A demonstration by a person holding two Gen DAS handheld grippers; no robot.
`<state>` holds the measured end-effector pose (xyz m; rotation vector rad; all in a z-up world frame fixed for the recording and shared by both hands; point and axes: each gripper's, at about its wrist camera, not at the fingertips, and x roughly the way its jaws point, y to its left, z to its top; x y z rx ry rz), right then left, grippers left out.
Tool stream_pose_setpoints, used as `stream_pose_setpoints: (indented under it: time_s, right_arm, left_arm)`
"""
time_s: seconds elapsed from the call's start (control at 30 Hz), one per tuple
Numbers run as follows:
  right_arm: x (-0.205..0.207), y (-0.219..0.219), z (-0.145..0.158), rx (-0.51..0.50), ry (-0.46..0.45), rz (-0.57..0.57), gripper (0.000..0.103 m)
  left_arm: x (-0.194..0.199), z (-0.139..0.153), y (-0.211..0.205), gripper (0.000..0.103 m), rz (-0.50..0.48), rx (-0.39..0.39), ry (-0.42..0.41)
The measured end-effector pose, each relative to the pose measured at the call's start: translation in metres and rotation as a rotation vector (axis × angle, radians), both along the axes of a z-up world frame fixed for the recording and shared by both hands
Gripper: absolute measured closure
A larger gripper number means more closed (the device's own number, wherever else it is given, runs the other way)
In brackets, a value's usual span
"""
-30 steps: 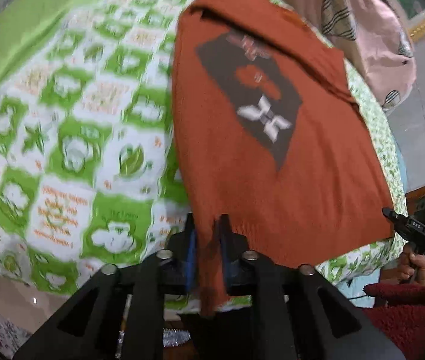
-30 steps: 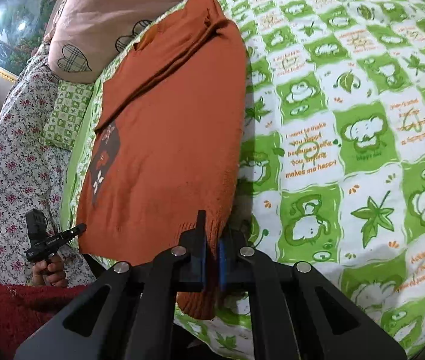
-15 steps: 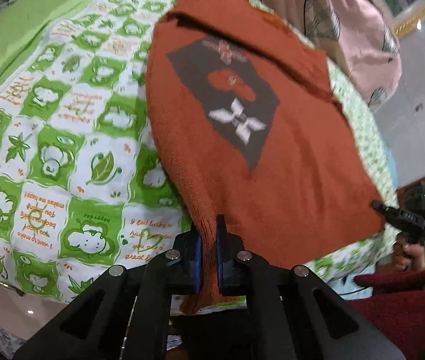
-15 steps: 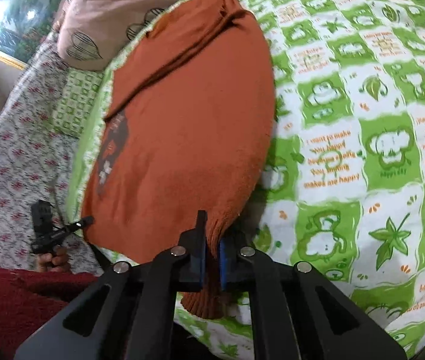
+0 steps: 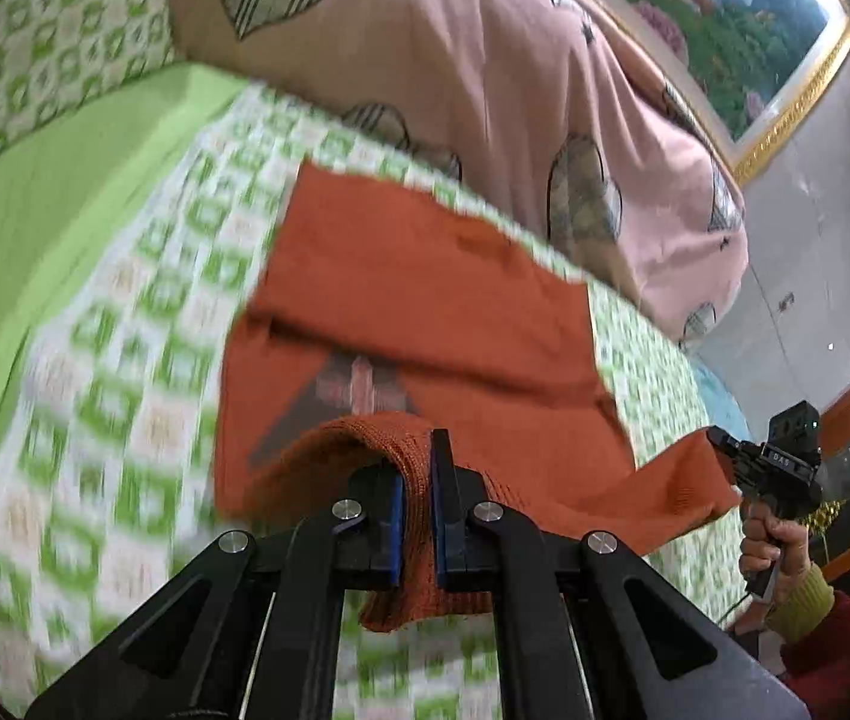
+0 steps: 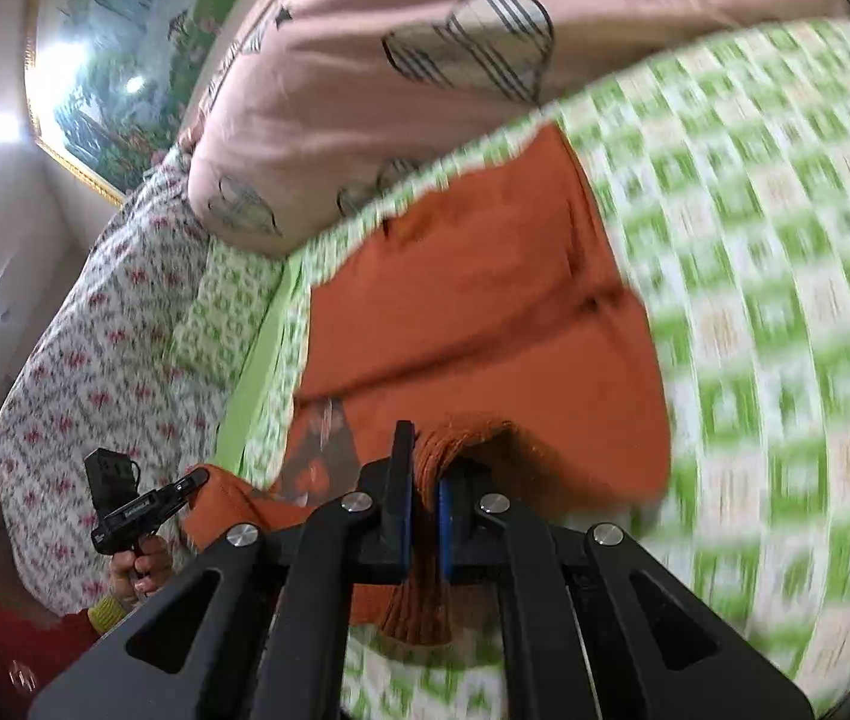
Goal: Fold small clothes
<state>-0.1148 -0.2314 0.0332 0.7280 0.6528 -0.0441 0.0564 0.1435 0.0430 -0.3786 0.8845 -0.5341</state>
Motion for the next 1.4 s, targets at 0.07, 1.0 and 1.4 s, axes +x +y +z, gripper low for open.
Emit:
stream_pose_setpoints:
  time_s: [0.07,1.0,1.4]
  right_arm:
    - [0.024,-0.013,0.009,-0.037,-0.018,-0.01,0.096]
    - [0.195,-0.145,-0.064,-0.015,0.136,-0.204,0.095]
    - [0.145,-0.103,-0.026,-0.11,0.073,-0.213,0.071]
  left_arm:
    - [0.028,0.006,-0.007,0.098,0.012,-0.006,-0.028]
    - [0.26,-0.081,-0.048,0.093,0.106,0.085,0.098]
    - [0.17,-0.065,-0.077,0.063,-0.041,0.029,0.124]
